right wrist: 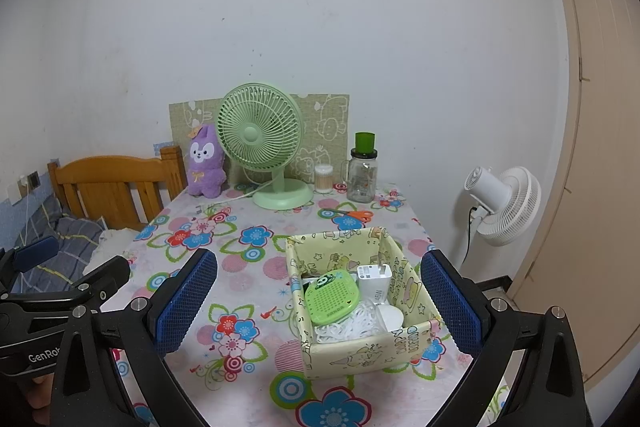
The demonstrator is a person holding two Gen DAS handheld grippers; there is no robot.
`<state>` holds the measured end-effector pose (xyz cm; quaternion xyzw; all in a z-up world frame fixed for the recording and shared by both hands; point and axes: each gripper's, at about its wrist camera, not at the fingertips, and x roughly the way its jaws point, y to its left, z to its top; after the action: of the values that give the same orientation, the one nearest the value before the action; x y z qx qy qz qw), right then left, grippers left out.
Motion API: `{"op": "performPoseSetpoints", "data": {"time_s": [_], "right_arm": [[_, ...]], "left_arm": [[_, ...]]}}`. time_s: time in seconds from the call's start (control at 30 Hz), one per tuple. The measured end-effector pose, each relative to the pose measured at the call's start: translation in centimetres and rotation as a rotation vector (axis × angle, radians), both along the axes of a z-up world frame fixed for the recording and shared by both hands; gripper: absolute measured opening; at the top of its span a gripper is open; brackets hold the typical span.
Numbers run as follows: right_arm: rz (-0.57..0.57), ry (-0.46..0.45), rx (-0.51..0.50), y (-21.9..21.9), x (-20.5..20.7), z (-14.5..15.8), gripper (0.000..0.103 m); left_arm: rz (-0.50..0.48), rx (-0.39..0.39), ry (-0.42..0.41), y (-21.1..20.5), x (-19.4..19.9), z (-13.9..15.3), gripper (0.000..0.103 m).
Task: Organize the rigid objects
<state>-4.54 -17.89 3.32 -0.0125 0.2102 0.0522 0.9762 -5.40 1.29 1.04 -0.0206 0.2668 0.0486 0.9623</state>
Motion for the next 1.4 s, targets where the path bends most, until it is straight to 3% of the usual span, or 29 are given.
{"op": "performPoseSetpoints", "data": {"time_s": [1.4], "right_arm": [[-0.022,-0.011,0.007,-0.27,-0.27,0.16,0.103]], "left_arm": [[-0.008,0.002,-0.015,-0.19,-0.38,0.25,0.103]]}}
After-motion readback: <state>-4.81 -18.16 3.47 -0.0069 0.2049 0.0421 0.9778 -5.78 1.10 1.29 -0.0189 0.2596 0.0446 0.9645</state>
